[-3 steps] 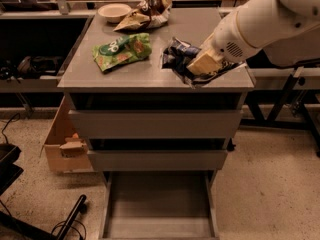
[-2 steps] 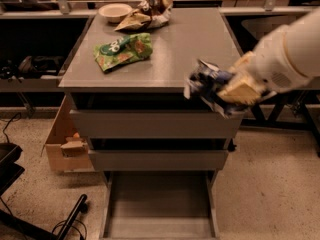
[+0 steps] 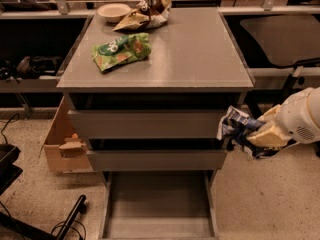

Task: Place blue chip bag into bottom drawer

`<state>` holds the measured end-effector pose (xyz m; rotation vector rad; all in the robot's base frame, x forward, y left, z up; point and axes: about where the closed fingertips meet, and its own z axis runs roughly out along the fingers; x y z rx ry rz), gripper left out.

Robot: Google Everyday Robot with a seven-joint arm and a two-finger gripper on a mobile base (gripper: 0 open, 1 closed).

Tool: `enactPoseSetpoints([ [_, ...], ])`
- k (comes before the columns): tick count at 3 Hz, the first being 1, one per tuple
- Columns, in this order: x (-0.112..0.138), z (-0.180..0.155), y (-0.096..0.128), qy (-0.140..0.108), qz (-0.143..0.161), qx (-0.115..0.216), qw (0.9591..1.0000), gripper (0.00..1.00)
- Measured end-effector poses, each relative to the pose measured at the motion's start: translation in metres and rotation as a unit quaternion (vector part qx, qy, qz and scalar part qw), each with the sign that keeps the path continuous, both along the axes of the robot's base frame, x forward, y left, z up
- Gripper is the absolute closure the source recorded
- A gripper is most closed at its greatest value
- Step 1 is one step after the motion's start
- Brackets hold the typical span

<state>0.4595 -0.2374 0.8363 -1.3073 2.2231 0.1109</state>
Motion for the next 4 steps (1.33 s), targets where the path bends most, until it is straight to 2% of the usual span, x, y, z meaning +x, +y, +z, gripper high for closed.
enactPoseSetpoints([
  [1,0.015,-0.061,-0.025,0.031,-0.024,0.023,0.9990,1.00],
  [2,0.015,-0.061,-0.025,0.031,-0.024,0.023,0.9990,1.00],
  [3,0.007,-0.104,0.007,0.052,0.001,0.033,0.9981,1.00],
  [4,-0.018,-0.240,0.109,0.109,0.065,0.086,0.9882,1.00],
])
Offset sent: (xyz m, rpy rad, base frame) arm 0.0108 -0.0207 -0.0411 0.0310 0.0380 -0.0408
